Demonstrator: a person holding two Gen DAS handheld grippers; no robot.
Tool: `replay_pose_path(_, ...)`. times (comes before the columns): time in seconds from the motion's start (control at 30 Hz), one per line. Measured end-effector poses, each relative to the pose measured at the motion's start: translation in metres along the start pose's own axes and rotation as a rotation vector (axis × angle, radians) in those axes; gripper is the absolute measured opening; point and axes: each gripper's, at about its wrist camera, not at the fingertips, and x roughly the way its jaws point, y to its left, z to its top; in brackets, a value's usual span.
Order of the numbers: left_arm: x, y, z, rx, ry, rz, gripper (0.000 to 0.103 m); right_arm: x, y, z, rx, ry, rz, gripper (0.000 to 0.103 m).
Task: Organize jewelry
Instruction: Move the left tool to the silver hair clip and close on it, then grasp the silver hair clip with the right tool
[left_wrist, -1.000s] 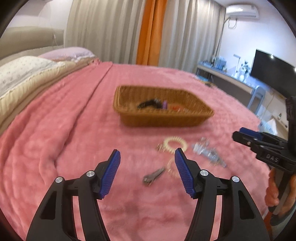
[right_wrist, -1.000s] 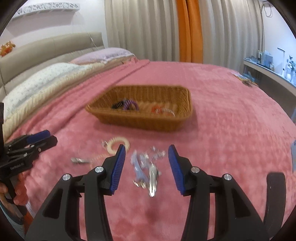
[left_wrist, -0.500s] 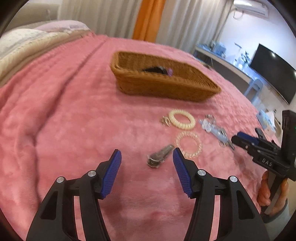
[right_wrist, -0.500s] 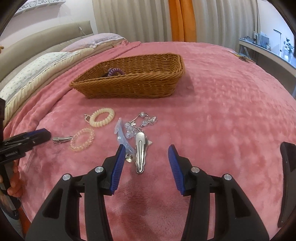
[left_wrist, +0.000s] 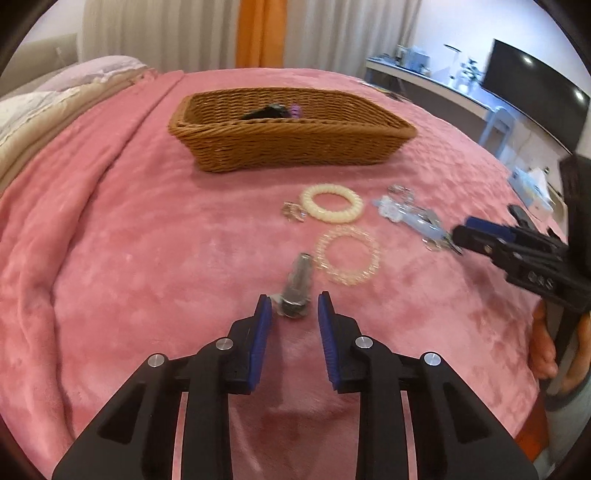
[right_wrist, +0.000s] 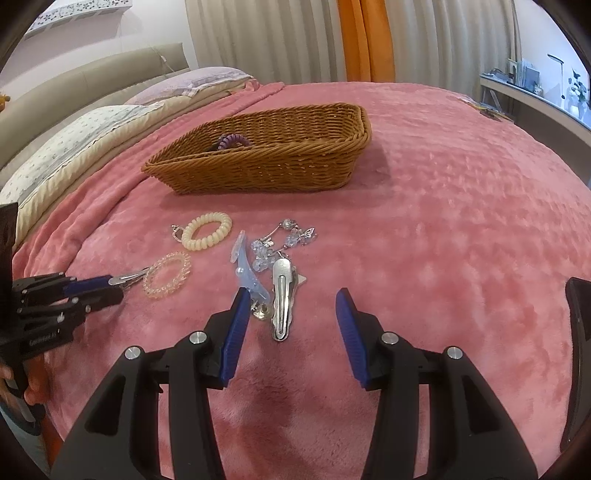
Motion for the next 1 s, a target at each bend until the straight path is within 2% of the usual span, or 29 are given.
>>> replay_pose_path(0.23, 0.013, -0.015, 0.005, 0.043, 0.013, 0.044, 0.029, 0.008, -0.001, -0.007, 0.003, 0.066, -0.022, 0.042)
replay_pose_path(0.33, 0.015, -0.02, 0.005, 0.065, 0.01, 0.078, 0.022, 0.006, -0.002, -0.006, 0.008, 0.058, -0.009, 0.037)
replay_pose_path(0.43, 0.015, -0.017, 0.006, 0.054, 0.003, 0.07, 0.022, 0.007, -0.001, -0.002, 0.008, 0.062, -0.016, 0.03)
replay_pose_path(0.63, 0.015, -0.019, 0.005, 0.062, -0.008, 0.078, 0.022, 0.015, -0.001, 0.012, 0.009, 0.072, -0.028, 0.03)
replay_pose_path(0.93, 0.014, -0.019, 0.004, 0.063, -0.01, 0.078, 0.022, 0.038, 0.013, 0.021, -0.067, 0.132, -0.068, 0.026)
replay_pose_path(1.0, 0.014, -0.019, 0.004, 0.062, -0.01, 0.078, 0.022, 0.035, 0.019, 0.018, -0.108, 0.123, -0.09, 0.021)
